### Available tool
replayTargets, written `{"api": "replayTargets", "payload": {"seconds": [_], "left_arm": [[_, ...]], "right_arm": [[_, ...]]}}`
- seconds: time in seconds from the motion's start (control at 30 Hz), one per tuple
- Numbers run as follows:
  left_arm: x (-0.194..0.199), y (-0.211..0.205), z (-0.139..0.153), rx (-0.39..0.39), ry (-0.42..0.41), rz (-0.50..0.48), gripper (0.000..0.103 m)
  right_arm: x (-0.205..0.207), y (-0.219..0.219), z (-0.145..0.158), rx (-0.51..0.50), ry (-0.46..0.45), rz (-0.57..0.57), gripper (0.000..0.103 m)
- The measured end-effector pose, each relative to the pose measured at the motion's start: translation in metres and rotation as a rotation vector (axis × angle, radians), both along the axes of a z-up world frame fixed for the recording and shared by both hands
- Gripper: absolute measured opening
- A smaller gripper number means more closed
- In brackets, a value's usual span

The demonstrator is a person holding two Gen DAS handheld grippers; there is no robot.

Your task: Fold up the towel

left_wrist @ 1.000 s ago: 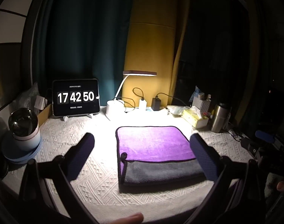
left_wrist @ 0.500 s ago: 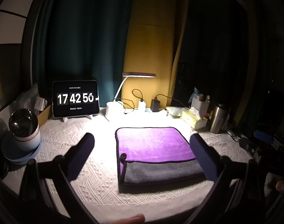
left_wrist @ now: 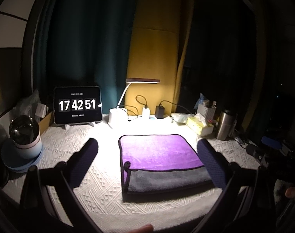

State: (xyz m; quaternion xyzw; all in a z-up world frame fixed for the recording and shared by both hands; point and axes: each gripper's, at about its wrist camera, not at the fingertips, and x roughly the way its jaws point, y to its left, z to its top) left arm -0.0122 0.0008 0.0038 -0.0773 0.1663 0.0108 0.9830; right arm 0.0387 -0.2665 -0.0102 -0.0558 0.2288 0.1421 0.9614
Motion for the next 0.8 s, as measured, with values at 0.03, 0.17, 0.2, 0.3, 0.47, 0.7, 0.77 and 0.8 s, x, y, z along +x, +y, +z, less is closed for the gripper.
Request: {"api": "replayTargets", "payload": {"seconds": [0.03, 0.17, 0.2, 0.3, 0.47, 0.7, 0.77, 0.8], "left_arm": [[0.0, 0.0, -0.0002, -0.001, 0.0, -0.004, 0.102], [0.0001, 0.0014, 0.0003, -0.007, -0.002, -0.003, 0.102], [-0.0007, 0.0024, 0.0009, -0.009, -0.006, -0.001, 0.102], [-0.002, 0.0035, 0.0027, -0.011, -0.018, 0.004, 0.102], [-0.0042, 0.003, 0.0022, -0.01, -0.02, -0.005, 0.102], [-0.007, 0.0037, 0.0028, -0.01, -0.03, 0.001, 0.102], [-0.0073, 0.0038, 0.003, -0.012, -0.031, 0.0, 0.102], [-0.0074, 0.0036, 0.003, -0.011, -0.03, 0.0, 0.102]], "right_arm": [[0.0002, -0.0012, -0.0005, 0.0, 0.0, 0.0, 0.09], [0.0009, -0.0016, -0.0006, 0.003, 0.003, 0.003, 0.09], [0.001, -0.0005, 0.0003, 0.002, 0.001, 0.005, 0.09], [0.0013, 0.0019, 0.0025, 0.005, -0.001, 0.008, 0.09], [0.002, 0.0035, 0.0025, 0.005, 0.001, 0.012, 0.09], [0.0007, 0.0018, 0.0019, 0.007, -0.004, 0.009, 0.09], [0.0006, 0.0012, 0.0018, 0.008, -0.004, 0.01, 0.09], [0.0004, 0.0012, 0.0017, 0.008, -0.004, 0.011, 0.09]]}}
